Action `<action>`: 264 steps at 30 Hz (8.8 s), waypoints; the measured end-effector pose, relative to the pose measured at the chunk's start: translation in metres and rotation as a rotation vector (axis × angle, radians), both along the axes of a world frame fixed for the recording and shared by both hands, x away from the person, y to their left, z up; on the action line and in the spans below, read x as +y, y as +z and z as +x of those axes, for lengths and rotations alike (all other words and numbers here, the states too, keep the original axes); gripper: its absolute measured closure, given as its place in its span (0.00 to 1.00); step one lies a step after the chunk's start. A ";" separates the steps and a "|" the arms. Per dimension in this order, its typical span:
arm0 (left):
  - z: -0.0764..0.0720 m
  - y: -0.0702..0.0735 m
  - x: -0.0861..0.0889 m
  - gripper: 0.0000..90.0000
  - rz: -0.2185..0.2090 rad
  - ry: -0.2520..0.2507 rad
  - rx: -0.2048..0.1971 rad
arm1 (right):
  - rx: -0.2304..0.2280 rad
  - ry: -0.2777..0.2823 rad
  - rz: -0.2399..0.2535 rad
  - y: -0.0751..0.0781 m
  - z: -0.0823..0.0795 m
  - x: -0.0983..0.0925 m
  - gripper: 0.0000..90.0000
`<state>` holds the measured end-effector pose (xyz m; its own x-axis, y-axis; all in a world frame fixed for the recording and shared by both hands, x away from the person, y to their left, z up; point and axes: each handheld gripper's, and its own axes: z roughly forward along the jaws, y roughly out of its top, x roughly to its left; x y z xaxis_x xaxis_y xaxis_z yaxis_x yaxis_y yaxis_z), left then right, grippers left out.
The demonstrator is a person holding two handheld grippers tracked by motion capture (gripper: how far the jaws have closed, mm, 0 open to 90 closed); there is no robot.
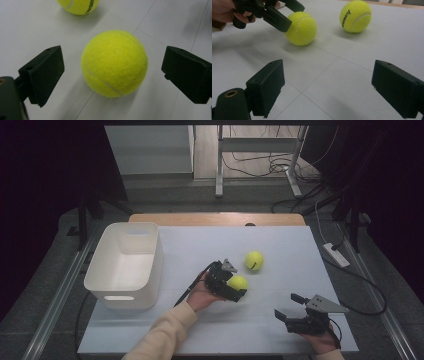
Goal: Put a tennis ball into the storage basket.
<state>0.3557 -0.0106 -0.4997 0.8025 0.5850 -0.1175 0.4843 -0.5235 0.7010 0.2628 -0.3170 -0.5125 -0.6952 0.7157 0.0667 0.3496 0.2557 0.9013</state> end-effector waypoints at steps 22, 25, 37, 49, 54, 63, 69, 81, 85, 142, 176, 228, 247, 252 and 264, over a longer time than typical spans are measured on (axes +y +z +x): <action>0.009 -0.012 -0.013 0.06 0.036 0.007 0.038 | -0.001 -0.001 0.002 0.000 0.000 0.000 0.13; 0.010 -0.014 -0.014 0.06 0.043 0.005 0.042 | 0.000 -0.001 0.002 0.000 0.000 0.000 0.13; 0.009 -0.015 -0.016 0.29 0.053 -0.008 0.049 | -0.004 -0.002 0.003 0.000 0.000 -0.001 0.13; 0.004 -0.001 -0.004 0.30 0.017 -0.025 0.040 | -0.007 -0.004 0.004 0.000 -0.001 -0.001 0.13; 0.002 0.005 0.001 0.30 -0.010 -0.025 0.029 | -0.010 -0.006 -0.001 0.001 -0.001 -0.001 0.13; -0.006 0.012 0.010 0.30 -0.041 -0.024 0.003 | -0.010 -0.007 0.000 0.001 -0.002 -0.001 0.13; -0.007 0.018 0.015 0.30 -0.061 -0.015 -0.010 | -0.008 -0.009 -0.003 0.001 -0.002 -0.001 0.13; -0.012 0.032 0.031 0.29 -0.102 0.003 -0.039 | -0.007 -0.009 0.000 0.000 -0.001 -0.001 0.13; -0.015 0.037 0.037 0.29 -0.116 0.008 -0.050 | -0.005 -0.009 -0.002 0.000 -0.001 -0.001 0.13; -0.020 0.071 0.084 0.29 -0.200 0.112 -0.129 | -0.009 -0.018 -0.004 0.001 -0.002 -0.001 0.13; -0.021 0.096 0.112 0.29 -0.239 0.188 -0.183 | -0.007 -0.017 -0.003 0.000 0.000 0.001 0.13; -0.016 0.116 0.158 0.29 -0.233 0.309 -0.207 | -0.008 -0.027 -0.007 0.000 0.000 0.000 0.13; -0.010 0.119 0.179 0.29 -0.207 0.380 -0.203 | -0.007 -0.027 -0.007 0.000 0.000 0.001 0.13; -0.008 0.119 0.183 0.29 -0.205 0.391 -0.201 | -0.006 -0.028 -0.006 0.000 0.000 0.000 0.13; -0.004 0.118 0.193 0.29 -0.188 0.425 -0.191 | -0.007 -0.031 -0.008 0.001 -0.001 0.000 0.13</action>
<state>0.3521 0.1822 -0.3817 0.5150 0.8478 -0.1268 0.4816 -0.1637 0.8610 0.2622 -0.3174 -0.5119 -0.6731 0.7374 0.0564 0.3515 0.2519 0.9017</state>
